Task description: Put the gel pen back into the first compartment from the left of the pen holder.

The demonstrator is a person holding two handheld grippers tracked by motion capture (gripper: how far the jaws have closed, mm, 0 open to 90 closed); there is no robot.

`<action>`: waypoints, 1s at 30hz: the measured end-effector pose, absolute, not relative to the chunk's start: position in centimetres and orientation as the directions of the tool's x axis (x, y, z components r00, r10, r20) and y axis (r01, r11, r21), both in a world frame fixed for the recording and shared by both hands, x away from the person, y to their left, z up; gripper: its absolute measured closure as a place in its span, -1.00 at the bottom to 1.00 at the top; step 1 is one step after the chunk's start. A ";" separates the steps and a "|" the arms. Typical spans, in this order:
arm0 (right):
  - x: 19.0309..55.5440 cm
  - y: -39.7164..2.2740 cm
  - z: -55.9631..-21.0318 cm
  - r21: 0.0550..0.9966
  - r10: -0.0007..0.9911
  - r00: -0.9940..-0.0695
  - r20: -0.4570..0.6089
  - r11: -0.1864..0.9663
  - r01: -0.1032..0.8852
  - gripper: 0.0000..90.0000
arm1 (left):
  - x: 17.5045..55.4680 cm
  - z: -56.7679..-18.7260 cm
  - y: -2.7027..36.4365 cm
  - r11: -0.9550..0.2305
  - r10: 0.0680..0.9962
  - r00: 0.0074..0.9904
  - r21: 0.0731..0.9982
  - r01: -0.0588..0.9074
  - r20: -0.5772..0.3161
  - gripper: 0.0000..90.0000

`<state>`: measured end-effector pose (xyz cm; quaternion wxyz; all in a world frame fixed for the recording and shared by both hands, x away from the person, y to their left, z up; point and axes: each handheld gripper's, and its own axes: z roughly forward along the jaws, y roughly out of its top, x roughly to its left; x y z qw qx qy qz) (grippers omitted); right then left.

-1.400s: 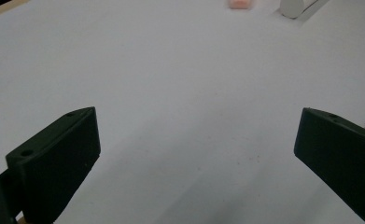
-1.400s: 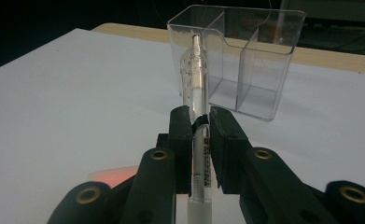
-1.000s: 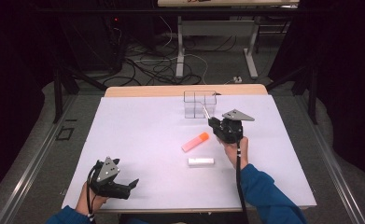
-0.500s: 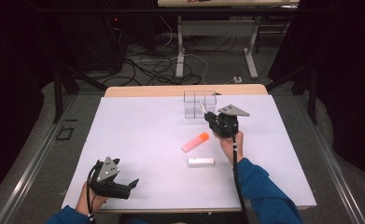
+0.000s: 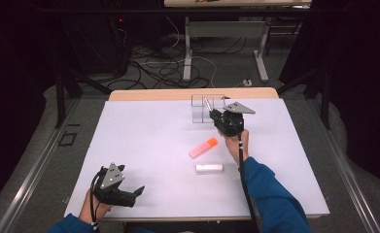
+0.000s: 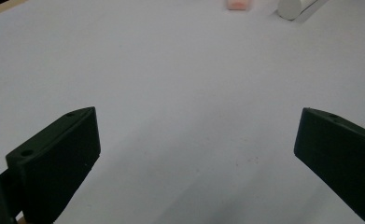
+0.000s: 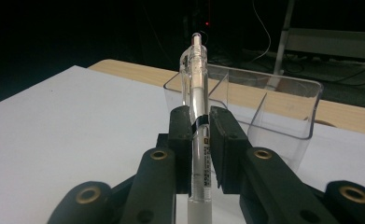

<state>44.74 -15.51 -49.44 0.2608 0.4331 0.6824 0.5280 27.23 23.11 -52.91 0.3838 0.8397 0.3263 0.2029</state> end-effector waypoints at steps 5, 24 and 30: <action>45.6 -15.1 -48.7 0.950 0.865 -0.493 0.091 0.074 0.304 0.77 | 27.2 -52.9 23.1 -0.493 0.704 0.705 0.776 0.394 0.089 -0.99; 49.5 -13.2 -47.5 0.967 0.859 -0.508 0.062 0.074 0.244 0.77 | 27.3 -52.9 23.2 -0.493 0.703 0.706 0.776 0.393 0.089 -0.99; 50.6 -12.5 -47.5 0.968 0.854 -0.517 0.056 0.079 0.236 0.77 | 27.3 -52.9 23.3 -0.494 0.701 0.708 0.775 0.394 0.087 -0.99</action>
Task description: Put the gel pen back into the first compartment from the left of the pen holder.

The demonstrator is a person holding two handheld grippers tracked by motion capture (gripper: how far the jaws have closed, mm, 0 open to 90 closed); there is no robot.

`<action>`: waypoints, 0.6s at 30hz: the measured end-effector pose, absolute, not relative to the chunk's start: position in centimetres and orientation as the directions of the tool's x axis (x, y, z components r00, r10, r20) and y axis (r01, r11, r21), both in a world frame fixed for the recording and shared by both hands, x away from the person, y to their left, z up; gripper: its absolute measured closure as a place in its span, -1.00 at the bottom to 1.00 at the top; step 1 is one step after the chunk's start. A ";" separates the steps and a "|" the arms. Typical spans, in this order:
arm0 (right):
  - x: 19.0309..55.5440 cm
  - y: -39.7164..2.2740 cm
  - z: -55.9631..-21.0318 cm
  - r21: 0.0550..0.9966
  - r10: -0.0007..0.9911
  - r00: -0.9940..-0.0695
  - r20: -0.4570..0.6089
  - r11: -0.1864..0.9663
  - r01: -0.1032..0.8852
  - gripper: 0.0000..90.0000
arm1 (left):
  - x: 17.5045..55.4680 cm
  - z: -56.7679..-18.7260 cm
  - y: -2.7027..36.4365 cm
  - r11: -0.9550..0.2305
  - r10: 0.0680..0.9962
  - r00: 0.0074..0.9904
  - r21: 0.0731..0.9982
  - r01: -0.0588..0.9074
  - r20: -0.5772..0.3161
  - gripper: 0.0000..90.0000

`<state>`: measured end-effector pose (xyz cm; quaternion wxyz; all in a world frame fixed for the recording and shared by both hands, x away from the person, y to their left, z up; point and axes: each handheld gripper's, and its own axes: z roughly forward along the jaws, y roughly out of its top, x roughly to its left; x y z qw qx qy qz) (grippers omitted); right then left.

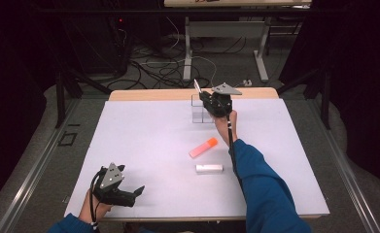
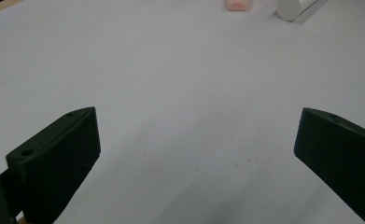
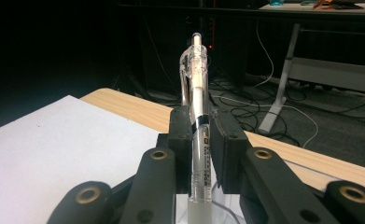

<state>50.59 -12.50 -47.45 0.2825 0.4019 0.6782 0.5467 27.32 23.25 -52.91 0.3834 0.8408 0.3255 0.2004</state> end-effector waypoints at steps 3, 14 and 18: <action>51.1 -12.2 -47.5 0.970 0.856 -0.514 0.058 0.074 0.233 0.77 | 27.3 -52.9 23.2 -0.492 0.702 0.707 0.776 0.394 0.086 -0.99; 53.0 -11.2 -47.1 0.978 0.851 -0.524 0.040 0.073 0.194 0.77 | 27.3 -53.0 23.2 -0.486 0.705 0.704 0.782 0.390 0.087 -0.99; 53.6 -10.9 -46.9 0.982 0.852 -0.522 0.046 0.059 0.182 0.77 | 27.3 -53.0 23.3 -0.484 0.706 0.703 0.784 0.389 0.088 -0.99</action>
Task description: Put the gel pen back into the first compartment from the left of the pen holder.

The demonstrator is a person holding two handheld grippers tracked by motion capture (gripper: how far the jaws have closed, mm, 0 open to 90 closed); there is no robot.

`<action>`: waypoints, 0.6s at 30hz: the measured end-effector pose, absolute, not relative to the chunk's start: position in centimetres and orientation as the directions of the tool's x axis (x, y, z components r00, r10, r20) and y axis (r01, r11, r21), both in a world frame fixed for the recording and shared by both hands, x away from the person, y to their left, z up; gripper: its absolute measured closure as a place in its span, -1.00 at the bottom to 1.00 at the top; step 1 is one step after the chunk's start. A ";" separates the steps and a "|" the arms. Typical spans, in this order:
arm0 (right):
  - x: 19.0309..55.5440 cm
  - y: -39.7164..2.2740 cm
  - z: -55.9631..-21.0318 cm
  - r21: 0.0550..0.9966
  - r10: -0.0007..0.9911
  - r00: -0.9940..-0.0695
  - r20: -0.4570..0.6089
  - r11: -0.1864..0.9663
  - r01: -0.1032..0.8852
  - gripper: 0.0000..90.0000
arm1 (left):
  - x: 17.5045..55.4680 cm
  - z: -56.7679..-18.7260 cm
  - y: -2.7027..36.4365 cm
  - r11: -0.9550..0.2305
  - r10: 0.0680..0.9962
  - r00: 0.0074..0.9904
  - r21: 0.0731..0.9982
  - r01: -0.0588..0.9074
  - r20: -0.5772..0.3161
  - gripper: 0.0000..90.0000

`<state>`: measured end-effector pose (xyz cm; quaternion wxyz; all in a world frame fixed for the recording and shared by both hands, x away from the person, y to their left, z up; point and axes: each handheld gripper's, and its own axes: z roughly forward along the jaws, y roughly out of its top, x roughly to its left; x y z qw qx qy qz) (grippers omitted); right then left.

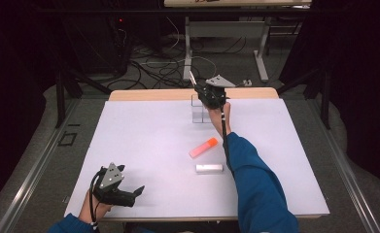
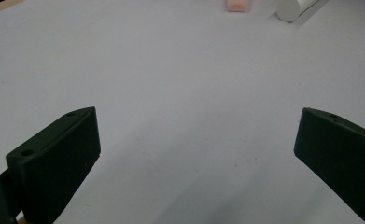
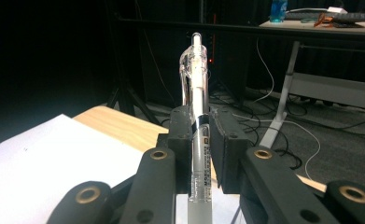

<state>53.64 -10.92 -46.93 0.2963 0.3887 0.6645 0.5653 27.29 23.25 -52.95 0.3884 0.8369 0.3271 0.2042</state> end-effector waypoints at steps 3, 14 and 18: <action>54.1 -10.7 -46.9 0.982 0.854 -0.519 0.043 0.060 0.181 0.77 | 27.3 -53.0 23.3 -0.484 0.707 0.702 0.784 0.390 0.087 -0.99; 55.6 -9.9 -47.6 0.985 0.855 -0.517 0.031 0.060 0.159 0.77 | 27.3 -53.0 23.3 -0.479 0.707 0.702 0.785 0.393 0.080 -0.99; 56.0 -9.9 -47.8 0.986 0.857 -0.513 0.037 0.052 0.158 0.77 | 27.3 -53.0 23.3 -0.477 0.708 0.702 0.786 0.393 0.077 -0.99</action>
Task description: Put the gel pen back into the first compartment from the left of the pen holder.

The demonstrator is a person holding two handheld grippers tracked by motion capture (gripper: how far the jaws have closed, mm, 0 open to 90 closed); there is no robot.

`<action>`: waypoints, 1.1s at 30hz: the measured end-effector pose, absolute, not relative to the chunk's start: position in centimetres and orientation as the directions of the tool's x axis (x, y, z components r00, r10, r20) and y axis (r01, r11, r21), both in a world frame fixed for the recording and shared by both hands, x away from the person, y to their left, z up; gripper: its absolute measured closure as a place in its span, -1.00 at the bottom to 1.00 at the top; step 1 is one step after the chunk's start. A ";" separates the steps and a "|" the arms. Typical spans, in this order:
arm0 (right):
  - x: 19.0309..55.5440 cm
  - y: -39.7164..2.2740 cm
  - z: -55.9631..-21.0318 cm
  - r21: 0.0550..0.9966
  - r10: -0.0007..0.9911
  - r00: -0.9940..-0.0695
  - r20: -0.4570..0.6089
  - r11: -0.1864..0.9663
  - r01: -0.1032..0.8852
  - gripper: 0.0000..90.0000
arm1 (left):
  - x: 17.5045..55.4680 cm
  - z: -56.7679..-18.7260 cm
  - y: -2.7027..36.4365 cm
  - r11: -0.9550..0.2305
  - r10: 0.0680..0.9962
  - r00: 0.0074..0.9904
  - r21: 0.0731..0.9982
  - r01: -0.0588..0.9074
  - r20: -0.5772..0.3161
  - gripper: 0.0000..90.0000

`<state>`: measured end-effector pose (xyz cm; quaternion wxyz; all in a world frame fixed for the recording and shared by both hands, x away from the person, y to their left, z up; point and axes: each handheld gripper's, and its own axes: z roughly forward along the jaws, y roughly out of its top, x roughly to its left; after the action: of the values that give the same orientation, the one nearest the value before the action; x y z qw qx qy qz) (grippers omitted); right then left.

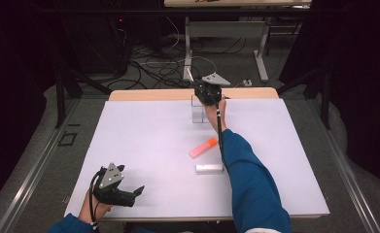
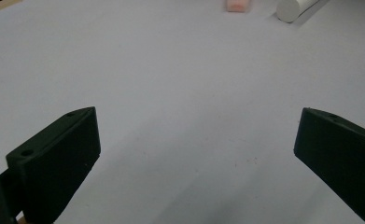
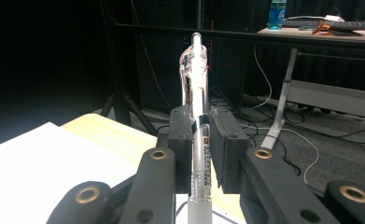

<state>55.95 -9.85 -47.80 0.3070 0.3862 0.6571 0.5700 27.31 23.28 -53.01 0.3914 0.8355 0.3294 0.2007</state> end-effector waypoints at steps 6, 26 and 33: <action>56.3 -9.4 -48.1 0.986 0.857 -0.514 0.030 0.059 0.157 0.77 | 27.3 -52.9 23.4 -0.483 0.702 0.707 0.782 0.394 0.077 -0.99; 52.9 -12.3 -48.1 0.937 0.816 -0.575 0.058 0.154 0.314 -0.09 | 27.2 -53.0 23.2 -0.484 0.706 0.703 0.785 0.388 0.088 -0.99; 50.3 -13.8 -47.9 0.919 0.772 -0.632 0.070 0.197 0.343 -0.29 | 27.3 -53.0 23.1 -0.483 0.704 0.704 0.786 0.385 0.088 -0.99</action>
<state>50.28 -13.78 -47.90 0.2098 0.3743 0.7445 0.5115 27.25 23.08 -52.96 0.3904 0.8365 0.3255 0.2045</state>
